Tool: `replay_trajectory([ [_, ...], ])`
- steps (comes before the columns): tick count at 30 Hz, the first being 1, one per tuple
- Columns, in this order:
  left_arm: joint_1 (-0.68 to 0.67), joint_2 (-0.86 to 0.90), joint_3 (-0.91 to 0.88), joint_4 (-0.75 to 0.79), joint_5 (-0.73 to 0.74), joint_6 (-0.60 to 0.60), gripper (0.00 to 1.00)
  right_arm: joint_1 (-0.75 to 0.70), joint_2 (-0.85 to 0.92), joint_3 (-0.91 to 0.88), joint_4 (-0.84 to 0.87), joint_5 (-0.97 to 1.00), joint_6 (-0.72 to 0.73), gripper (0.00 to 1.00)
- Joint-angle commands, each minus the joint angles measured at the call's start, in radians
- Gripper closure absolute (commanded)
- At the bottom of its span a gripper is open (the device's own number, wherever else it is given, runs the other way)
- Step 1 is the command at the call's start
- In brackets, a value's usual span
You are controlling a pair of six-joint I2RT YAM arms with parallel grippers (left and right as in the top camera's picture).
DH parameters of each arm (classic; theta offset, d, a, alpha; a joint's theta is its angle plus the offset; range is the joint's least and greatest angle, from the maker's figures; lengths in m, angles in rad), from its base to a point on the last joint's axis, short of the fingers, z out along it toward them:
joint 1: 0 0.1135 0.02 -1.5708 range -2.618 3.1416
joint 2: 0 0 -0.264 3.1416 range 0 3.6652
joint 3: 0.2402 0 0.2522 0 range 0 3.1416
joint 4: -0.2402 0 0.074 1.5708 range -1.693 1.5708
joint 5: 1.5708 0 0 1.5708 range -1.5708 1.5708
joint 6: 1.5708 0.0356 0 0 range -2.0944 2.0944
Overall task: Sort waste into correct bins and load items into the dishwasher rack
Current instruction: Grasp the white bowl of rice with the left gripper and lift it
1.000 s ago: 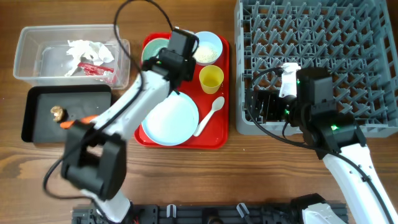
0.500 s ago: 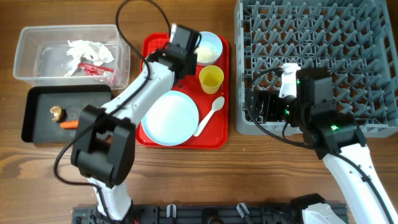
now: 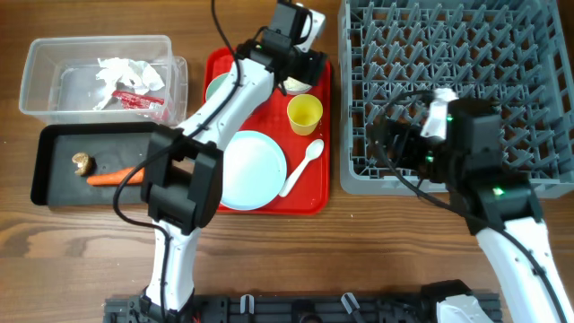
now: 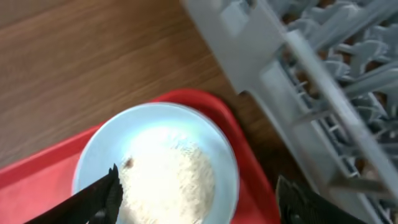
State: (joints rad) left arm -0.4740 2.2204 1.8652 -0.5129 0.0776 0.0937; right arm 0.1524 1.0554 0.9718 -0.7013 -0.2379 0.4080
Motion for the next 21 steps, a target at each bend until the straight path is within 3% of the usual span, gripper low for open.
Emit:
replay_trajectory([
  [1,-0.043,0.057,0.008,0.029,0.019,0.061,0.20,-0.016,-0.052,0.029,-0.023,0.017,0.009,0.00],
  [7,-0.046,0.095,0.008,0.035,-0.004,0.060,0.30,-0.016,-0.054,0.029,-0.045,0.025,-0.014,0.00],
  [8,-0.046,0.098,0.008,0.039,-0.004,0.061,0.35,-0.016,-0.054,0.029,-0.047,0.024,-0.014,0.00],
  [9,-0.045,0.108,0.008,0.040,-0.015,0.060,0.45,-0.016,-0.054,0.029,-0.049,0.024,-0.014,0.00],
  [10,-0.045,0.118,0.008,0.039,-0.027,0.060,0.47,-0.016,-0.054,0.029,-0.052,0.024,-0.014,0.00],
  [21,-0.045,0.132,0.008,0.034,-0.038,0.056,0.58,-0.016,-0.054,0.029,-0.057,0.024,-0.014,0.00],
])
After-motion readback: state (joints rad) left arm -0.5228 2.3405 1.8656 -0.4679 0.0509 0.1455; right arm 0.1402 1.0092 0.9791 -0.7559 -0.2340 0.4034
